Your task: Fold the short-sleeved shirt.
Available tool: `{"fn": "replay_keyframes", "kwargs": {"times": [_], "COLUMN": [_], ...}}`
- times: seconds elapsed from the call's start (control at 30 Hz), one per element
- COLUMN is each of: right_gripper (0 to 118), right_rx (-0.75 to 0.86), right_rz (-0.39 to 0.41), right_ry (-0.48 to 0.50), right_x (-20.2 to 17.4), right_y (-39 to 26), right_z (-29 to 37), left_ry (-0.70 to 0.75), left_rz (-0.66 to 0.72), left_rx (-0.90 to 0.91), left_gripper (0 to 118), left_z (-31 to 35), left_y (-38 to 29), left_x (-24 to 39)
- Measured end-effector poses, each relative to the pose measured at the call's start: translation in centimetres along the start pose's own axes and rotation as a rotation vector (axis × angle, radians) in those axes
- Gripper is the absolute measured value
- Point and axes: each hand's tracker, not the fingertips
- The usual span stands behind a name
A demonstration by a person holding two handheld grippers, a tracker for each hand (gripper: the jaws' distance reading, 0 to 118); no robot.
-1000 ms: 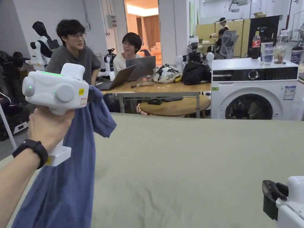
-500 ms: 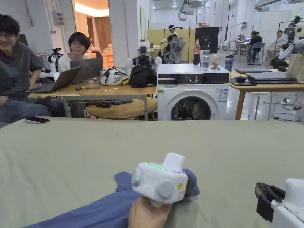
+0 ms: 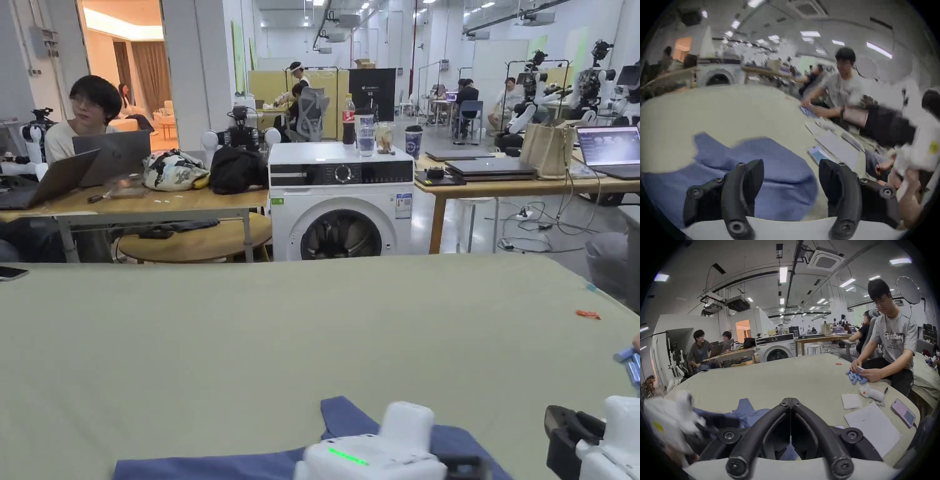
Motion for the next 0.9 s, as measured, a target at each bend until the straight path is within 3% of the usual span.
{"fn": "replay_keyframes", "kwargs": {"times": [0.13,0.27,0.3,0.33,0.4,0.43,0.63,0.87,0.9], "right_gripper": [0,0,0,0,0,0,0,0,0], "right_rx": [0.011,0.015,0.011,0.007,0.005,0.003,-0.001,-0.007,-0.009], "right_rz": [0.039,0.046,0.048,0.051,0.067,0.078,0.112,0.117,0.117], "right_ry": [0.072,0.107,0.119,0.134,0.150,0.157,0.172,0.185,0.185], "right_x": [-2.5,-4.8,-5.2,-5.7,-6.6,-6.9,-8.2,-7.9,-7.7], "right_y": [0.2,0.9,1.1,1.2,1.0,0.9,0.4,0.4,0.3], "right_z": [-0.7,-1.7,-2.2,-2.3,-2.2,-2.1,-1.6,-1.9,-1.9], "left_ry": [0.245,0.501,0.533,0.544,0.616,0.669,0.706,0.627,0.563], "left_rz": [-0.121,-0.074,-0.045,-0.024,-0.016,-0.031,-0.012,0.081,0.149], "left_rx": [0.161,0.280,0.308,0.323,0.341,0.340,0.265,0.052,-0.010], "left_gripper": [71,71,63,49,4,0,0,0,16], "left_z": [9.5,18.4,20.4,21.9,24.5,25.1,26.9,22.6,21.5], "left_y": [2.7,3.8,3.8,3.8,3.5,3.4,2.9,3.7,3.9], "left_x": [-5.8,-12.2,-13.3,-14.1,-15.7,-16.0,-18.6,-23.6,-25.3]}}
